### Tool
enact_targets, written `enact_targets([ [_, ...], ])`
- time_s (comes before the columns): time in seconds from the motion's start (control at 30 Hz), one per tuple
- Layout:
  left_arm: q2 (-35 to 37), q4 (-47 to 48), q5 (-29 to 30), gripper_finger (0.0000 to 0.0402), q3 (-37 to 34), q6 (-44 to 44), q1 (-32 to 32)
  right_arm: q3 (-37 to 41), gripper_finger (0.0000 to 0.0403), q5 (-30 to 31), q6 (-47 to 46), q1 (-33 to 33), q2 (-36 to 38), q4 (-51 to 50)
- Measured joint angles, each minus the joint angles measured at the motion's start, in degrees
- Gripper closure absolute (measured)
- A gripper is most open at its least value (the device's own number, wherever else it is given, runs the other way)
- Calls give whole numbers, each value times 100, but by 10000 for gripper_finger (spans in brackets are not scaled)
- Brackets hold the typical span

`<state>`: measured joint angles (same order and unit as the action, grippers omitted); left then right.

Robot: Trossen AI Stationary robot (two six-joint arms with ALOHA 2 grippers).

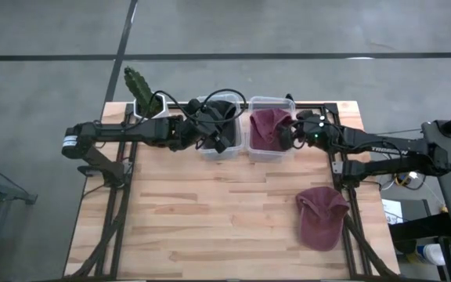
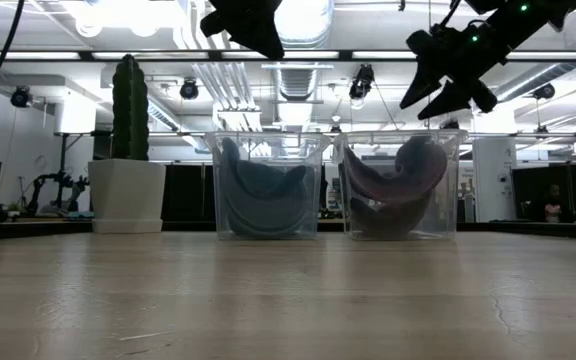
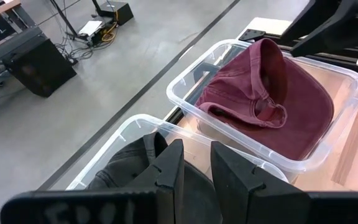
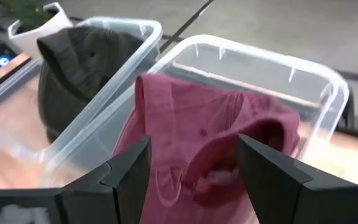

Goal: Pick & Place hat
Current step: Put the pink cap into the right transparent bin

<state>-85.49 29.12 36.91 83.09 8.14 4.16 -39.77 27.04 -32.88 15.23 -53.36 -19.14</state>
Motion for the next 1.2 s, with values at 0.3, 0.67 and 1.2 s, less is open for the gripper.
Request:
enact_targets([
  [0.3, 2, 2, -275, 328, 0, -52, 0, 0, 179, -873, -538, -141, 689, -1246],
  [0.67, 2, -2, -875, 328, 2, 206, -15, 0, 179, -2079, -1098, -1251, 1093, -1773],
  [1.2, 2, 4, -1366, 328, 2, 838, -83, 0, 179, -3551, -3515, -2563, 1068, -3555],
])
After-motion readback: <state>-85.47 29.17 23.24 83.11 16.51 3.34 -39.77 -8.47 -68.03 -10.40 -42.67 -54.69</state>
